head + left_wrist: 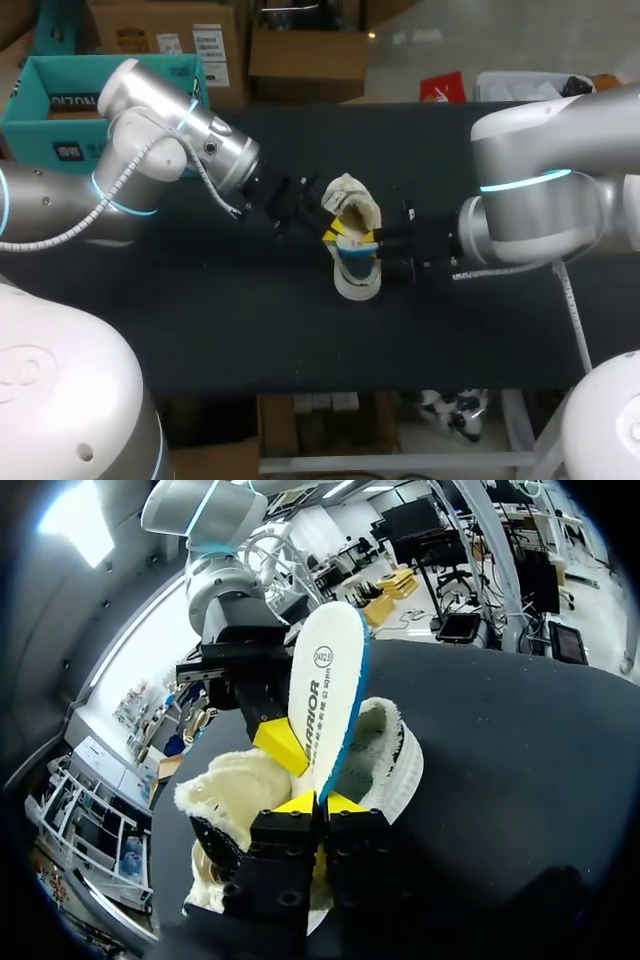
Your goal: Open the shoe tongue, take the insole out of the shoe, put the insole back into the shoe, and pack the shoe into the shoebox
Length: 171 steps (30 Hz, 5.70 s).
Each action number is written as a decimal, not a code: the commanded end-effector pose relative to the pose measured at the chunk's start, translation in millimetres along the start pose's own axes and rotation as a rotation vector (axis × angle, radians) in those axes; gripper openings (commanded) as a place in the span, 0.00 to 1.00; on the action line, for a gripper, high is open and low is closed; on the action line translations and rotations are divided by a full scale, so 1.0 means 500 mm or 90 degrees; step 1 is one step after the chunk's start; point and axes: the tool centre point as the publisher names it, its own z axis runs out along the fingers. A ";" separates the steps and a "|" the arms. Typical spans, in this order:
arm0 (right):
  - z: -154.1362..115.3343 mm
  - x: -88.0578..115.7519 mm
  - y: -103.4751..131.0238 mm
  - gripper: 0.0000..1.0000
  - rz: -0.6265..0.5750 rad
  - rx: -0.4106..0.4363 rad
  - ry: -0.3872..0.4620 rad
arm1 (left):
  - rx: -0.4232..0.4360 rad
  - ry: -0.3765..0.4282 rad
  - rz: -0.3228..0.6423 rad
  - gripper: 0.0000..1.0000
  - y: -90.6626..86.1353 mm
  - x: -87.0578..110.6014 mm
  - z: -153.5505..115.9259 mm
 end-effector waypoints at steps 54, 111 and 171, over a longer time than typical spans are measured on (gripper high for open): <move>-0.033 -0.020 -0.020 0.00 -0.017 -0.015 0.015 | -0.006 -0.028 0.035 0.00 -0.039 -0.003 0.039; -0.015 -0.003 -0.025 0.00 -0.033 -0.041 -0.035 | -0.005 -0.029 0.012 0.00 -0.028 -0.003 0.046; -0.035 -0.033 -0.068 0.00 -0.170 -0.196 -0.206 | -0.165 0.069 -0.457 1.00 -0.096 -0.006 -0.183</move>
